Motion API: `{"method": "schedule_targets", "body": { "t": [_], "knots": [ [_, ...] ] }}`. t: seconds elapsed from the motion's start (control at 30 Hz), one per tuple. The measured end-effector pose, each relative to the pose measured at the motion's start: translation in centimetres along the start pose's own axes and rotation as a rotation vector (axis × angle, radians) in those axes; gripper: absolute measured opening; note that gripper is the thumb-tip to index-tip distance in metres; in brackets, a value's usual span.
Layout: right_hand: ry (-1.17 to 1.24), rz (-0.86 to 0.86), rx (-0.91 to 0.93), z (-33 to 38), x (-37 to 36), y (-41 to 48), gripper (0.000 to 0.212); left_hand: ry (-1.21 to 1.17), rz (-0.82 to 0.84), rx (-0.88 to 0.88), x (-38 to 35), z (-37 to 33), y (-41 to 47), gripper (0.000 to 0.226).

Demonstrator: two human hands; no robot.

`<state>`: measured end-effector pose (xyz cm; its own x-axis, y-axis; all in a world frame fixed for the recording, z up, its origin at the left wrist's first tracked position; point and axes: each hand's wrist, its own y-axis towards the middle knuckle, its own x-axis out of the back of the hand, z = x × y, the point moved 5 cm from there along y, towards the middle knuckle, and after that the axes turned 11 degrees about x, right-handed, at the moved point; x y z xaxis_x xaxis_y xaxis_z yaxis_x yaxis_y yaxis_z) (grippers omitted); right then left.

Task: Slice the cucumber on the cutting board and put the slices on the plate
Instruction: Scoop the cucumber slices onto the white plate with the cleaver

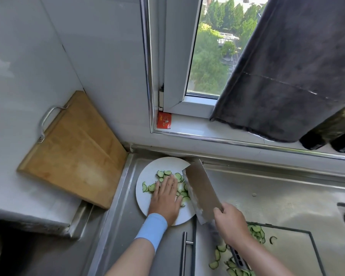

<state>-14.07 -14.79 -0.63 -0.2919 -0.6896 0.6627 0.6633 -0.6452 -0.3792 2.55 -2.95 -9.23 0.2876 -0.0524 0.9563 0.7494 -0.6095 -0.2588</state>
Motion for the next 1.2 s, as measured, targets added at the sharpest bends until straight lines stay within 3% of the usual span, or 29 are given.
{"method": "schedule_targets", "body": {
  "t": [0.2,0.33,0.4,0.5,0.67,0.93,1.07,1.2],
  "knots": [
    [0.017,0.015,0.010,-0.5,0.3,0.1,0.023,0.039,0.009,-0.113,-0.4,0.7,0.7,0.074],
    [0.013,0.018,-0.002,-0.7,0.3,0.0,0.023,-0.164,-0.095,-0.024,0.9,2.6,1.4,0.070],
    [0.019,0.017,-0.007,-0.8,0.3,-0.1,0.024,-0.155,-0.143,0.064,1.2,3.5,1.3,0.070],
    [0.008,0.013,-0.010,-0.5,0.1,-0.1,0.024,-0.034,-0.018,0.082,-0.3,3.7,0.4,0.079],
    [-0.001,0.019,-0.015,-0.2,-0.2,-0.3,0.024,0.006,0.037,0.006,-0.3,2.1,0.6,0.071],
    [0.029,-0.010,0.007,-0.4,1.4,-2.1,0.030,-0.400,-0.191,0.104,3.7,2.8,-0.9,0.074],
    [0.064,-0.048,0.021,-1.9,3.7,-4.9,0.031,-0.480,-0.205,0.060,4.5,-0.9,-3.9,0.064],
    [0.109,-0.101,-0.021,-6.8,6.9,-7.7,0.028,-0.520,-0.110,-0.033,3.7,-8.3,-6.7,0.059]
  ]
}}
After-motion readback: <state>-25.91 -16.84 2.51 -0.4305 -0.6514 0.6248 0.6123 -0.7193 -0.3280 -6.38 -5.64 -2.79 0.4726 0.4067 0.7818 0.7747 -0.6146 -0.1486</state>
